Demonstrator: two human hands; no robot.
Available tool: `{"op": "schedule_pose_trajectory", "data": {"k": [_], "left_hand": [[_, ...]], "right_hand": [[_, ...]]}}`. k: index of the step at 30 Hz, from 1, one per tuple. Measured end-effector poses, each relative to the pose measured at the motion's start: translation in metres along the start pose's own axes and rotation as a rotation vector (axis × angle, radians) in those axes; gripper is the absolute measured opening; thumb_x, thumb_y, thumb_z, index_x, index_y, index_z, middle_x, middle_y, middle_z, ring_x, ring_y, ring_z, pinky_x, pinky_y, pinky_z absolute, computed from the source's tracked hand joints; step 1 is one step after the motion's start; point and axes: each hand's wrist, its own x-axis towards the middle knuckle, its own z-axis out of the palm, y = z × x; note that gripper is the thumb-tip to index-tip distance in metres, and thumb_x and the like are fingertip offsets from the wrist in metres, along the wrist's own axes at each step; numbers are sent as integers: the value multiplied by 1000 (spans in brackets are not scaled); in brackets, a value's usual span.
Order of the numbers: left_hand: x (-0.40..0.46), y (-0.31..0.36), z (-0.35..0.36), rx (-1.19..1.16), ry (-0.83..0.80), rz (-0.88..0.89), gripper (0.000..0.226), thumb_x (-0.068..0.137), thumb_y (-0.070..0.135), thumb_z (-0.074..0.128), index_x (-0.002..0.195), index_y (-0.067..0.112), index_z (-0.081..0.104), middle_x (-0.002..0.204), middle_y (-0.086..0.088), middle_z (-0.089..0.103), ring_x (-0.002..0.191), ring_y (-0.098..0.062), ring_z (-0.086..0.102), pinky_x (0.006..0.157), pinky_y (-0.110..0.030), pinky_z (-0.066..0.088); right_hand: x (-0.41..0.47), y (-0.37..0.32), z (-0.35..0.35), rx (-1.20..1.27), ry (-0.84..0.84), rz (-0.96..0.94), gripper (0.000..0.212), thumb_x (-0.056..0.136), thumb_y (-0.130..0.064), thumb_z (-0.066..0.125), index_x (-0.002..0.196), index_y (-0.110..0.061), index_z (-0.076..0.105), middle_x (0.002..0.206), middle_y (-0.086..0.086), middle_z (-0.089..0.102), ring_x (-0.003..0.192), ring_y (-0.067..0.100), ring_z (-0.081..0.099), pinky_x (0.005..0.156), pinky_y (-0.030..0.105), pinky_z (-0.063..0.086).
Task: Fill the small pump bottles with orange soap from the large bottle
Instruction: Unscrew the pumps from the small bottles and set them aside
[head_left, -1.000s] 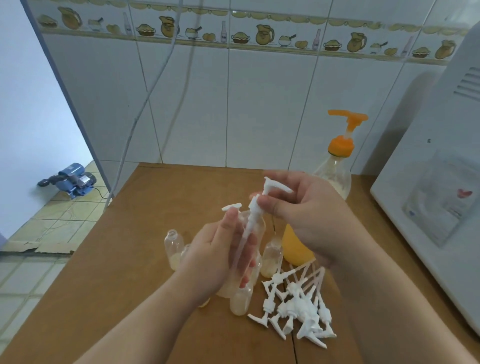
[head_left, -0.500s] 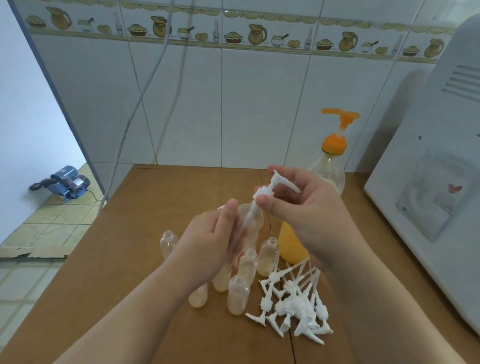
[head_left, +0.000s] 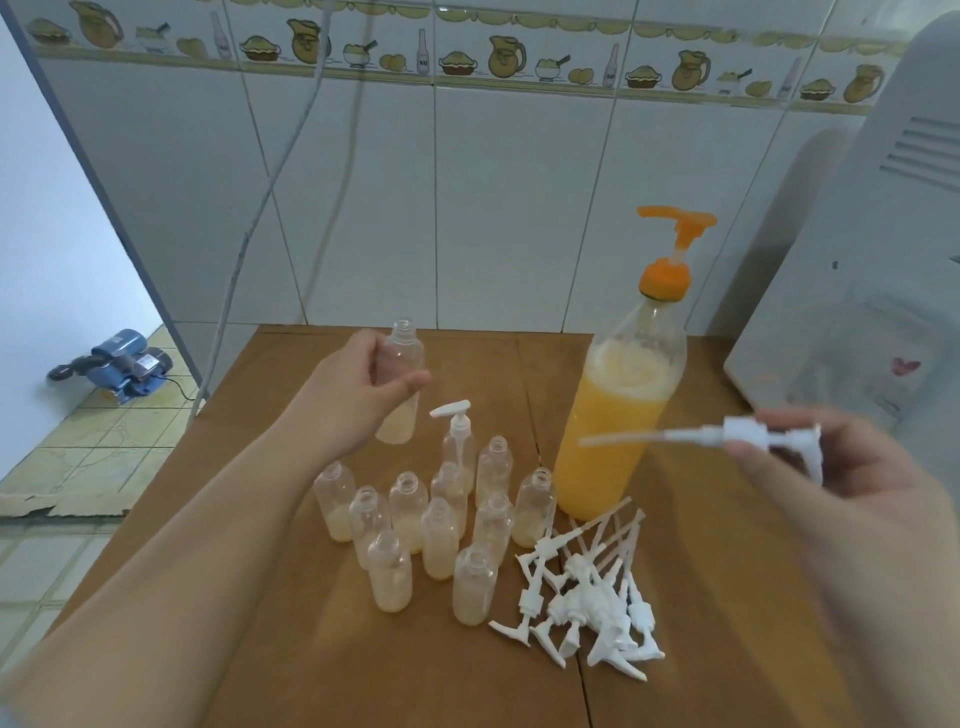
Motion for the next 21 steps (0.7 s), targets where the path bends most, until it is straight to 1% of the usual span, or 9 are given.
{"op": "schedule_pose_trajectory", "data": {"k": [2, 4, 6, 9, 11, 14, 16, 19, 21], "left_hand": [[11, -10, 7, 57, 9, -87, 38, 83, 46, 65, 108, 22, 51, 100, 8, 59, 84, -4, 55, 62, -22, 39], [18, -17, 13, 150, -53, -186, 38, 83, 43, 67, 106, 18, 50, 99, 3, 58, 81, -10, 54, 61, -25, 39], [20, -22, 20, 299, -179, -245, 35, 81, 40, 70, 99, 17, 51, 96, 1, 58, 78, -12, 54, 62, -27, 40], [23, -26, 29, 452, -302, -306, 29, 78, 31, 74, 92, 15, 55, 90, 0, 59, 78, -16, 57, 66, -28, 45], [25, -26, 34, 549, -361, -351, 36, 77, 25, 73, 106, 11, 57, 94, -2, 60, 83, -20, 60, 71, -30, 51], [28, -26, 41, 713, -453, -375, 52, 81, 24, 70, 127, 13, 49, 114, -4, 58, 98, -22, 60, 86, -33, 53], [28, -27, 44, 738, -479, -360, 48, 84, 22, 66, 129, 13, 49, 117, -4, 58, 101, -22, 60, 88, -33, 53], [26, -27, 45, 722, -521, -327, 47, 86, 17, 66, 130, 15, 50, 122, -3, 58, 106, -22, 59, 90, -31, 51], [27, -28, 41, 667, -561, -323, 49, 84, 15, 68, 129, 18, 51, 124, -3, 58, 107, -21, 58, 88, -30, 50]], "right_hand": [[-9, 30, -8, -86, 30, 48, 24, 72, -20, 79, 85, -37, 69, 76, -3, 71, 63, 10, 59, 57, 16, 48], [-19, 61, -11, -185, 74, 81, 29, 73, -16, 80, 84, -40, 68, 71, 1, 69, 56, 5, 55, 50, 6, 41], [-32, 89, -8, -286, 106, 67, 38, 71, -12, 81, 83, -44, 65, 74, -1, 67, 61, 5, 57, 52, 4, 40], [-48, 123, 6, -383, 111, -133, 38, 70, -5, 80, 77, -37, 62, 90, -12, 62, 71, -3, 57, 62, -1, 38], [-55, 141, 14, -497, 63, -261, 31, 66, -8, 75, 66, -34, 58, 89, -12, 58, 84, -10, 54, 67, -4, 36], [-62, 169, 20, -601, -112, -309, 45, 61, -1, 84, 71, -37, 59, 95, -13, 55, 93, -11, 50, 69, -1, 38], [-64, 184, 22, -597, -217, -291, 50, 58, -6, 87, 75, -42, 57, 100, -20, 52, 94, -5, 51, 73, 0, 39], [-65, 192, 22, -561, -292, -222, 55, 61, -21, 86, 86, -57, 53, 108, -25, 52, 99, -1, 49, 79, -4, 33], [-64, 190, 21, -561, -312, -230, 39, 65, -42, 75, 89, -61, 51, 110, -26, 53, 104, -5, 48, 80, -3, 33]]}}
